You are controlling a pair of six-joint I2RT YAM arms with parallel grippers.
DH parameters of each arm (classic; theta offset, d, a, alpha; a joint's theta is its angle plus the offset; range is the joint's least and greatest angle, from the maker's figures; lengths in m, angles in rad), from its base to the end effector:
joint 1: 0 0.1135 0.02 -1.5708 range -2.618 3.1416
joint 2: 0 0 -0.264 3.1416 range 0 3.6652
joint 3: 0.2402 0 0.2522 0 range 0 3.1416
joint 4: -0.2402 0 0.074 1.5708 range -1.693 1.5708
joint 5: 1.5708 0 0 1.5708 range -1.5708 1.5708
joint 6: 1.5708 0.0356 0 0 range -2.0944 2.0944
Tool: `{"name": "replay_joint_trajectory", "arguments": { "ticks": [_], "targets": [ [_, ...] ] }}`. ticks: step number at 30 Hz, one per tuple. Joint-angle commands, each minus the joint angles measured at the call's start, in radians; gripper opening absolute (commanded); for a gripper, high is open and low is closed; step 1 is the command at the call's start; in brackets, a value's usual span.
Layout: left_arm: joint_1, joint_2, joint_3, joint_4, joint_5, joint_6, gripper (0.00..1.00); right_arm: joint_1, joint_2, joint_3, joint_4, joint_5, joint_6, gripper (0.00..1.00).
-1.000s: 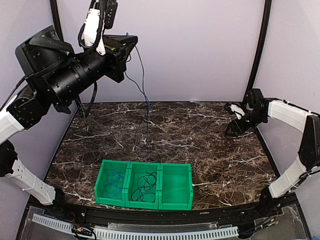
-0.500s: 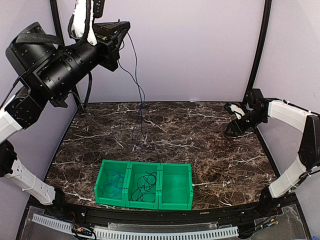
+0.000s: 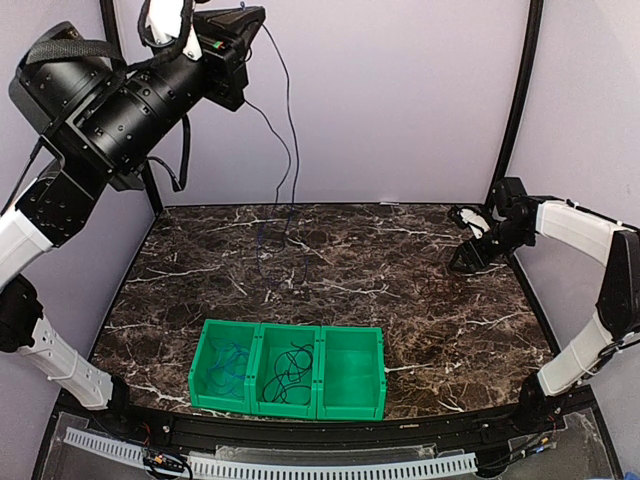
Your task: Untangle the cables
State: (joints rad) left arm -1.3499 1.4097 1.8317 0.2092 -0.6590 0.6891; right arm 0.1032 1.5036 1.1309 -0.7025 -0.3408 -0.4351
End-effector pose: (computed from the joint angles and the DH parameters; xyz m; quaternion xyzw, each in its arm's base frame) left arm 0.0780 -0.2479 0.5894 0.2138 0.4701 -0.1352 0.8456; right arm 0.3006 0.0431 0.2490 -0.2941 0.9100 0.1222 0.2656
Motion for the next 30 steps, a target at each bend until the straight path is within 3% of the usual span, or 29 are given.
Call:
{"name": "replay_joint_trajectory", "arguments": {
  "ticks": [1, 16, 30],
  "targets": [
    [-0.009, -0.013, 0.044, 0.041, 0.012, 0.038, 0.0, 0.006, 0.0, -0.005, 0.02, -0.011, 0.006, 0.69],
    [-0.083, -0.032, 0.004, -0.099, 0.012, -0.097, 0.0, 0.006, 0.017, -0.005, 0.016, -0.015, 0.005, 0.69],
    [-0.112, -0.105, -0.124, -0.099, -0.013, -0.196, 0.0, 0.006, 0.018, -0.011, 0.014, -0.015, 0.003, 0.69]
  ]
}}
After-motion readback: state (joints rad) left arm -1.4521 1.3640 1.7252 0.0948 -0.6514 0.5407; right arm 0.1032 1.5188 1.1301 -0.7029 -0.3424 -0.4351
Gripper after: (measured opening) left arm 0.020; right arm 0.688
